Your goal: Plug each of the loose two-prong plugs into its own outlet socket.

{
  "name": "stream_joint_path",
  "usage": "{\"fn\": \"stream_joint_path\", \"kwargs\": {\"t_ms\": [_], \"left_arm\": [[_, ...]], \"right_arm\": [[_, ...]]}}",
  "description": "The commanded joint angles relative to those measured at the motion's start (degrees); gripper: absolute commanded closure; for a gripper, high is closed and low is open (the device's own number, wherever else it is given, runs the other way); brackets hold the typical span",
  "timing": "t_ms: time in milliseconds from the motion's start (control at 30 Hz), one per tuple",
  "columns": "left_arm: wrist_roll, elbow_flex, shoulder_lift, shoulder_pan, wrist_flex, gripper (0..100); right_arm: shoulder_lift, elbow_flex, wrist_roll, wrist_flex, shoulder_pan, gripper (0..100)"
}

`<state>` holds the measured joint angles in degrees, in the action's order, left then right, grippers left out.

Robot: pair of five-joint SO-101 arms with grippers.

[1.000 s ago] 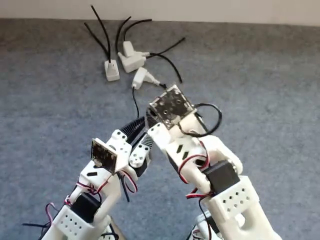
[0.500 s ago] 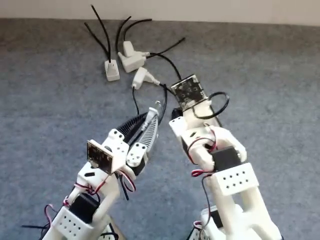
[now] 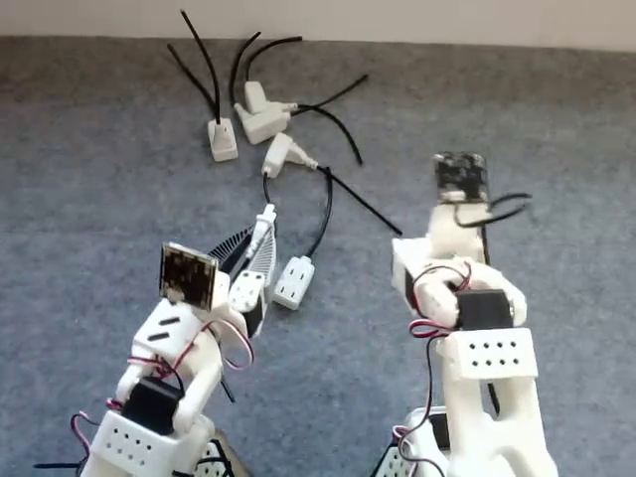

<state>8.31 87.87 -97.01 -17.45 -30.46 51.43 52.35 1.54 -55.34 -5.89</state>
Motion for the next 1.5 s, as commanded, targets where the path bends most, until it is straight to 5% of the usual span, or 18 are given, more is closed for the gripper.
{"fn": "stream_joint_path", "kwargs": {"t_ms": [0, 433, 733, 867, 1067, 1467], "left_arm": [[0.70, -13.67, 16.92, 2.68, -2.73, 99], [16.79, -57.98, 70.29, 3.47, -32.53, 99], [48.26, -63.60, 75.12, -0.92, -45.45, 99], [51.60, -63.08, 75.12, -4.26, -45.36, 99], [67.16, -59.21, 75.65, -6.37, -43.25, 99], [77.54, -53.58, 75.65, -6.46, -35.60, 99]], "right_arm": [[1.10, 3.38, 2.46, -0.75, 2.51, 99.1], [1.10, 26.86, 2.46, 19.38, 2.68, 99.1], [1.10, 29.14, 2.46, 22.37, 2.68, 99.1], [1.10, 29.14, 2.46, 22.37, 2.51, 99.1], [1.10, 29.14, 2.37, 22.37, 2.51, 99.1], [1.01, 29.23, 2.37, 23.16, 2.42, 99.1]]}}
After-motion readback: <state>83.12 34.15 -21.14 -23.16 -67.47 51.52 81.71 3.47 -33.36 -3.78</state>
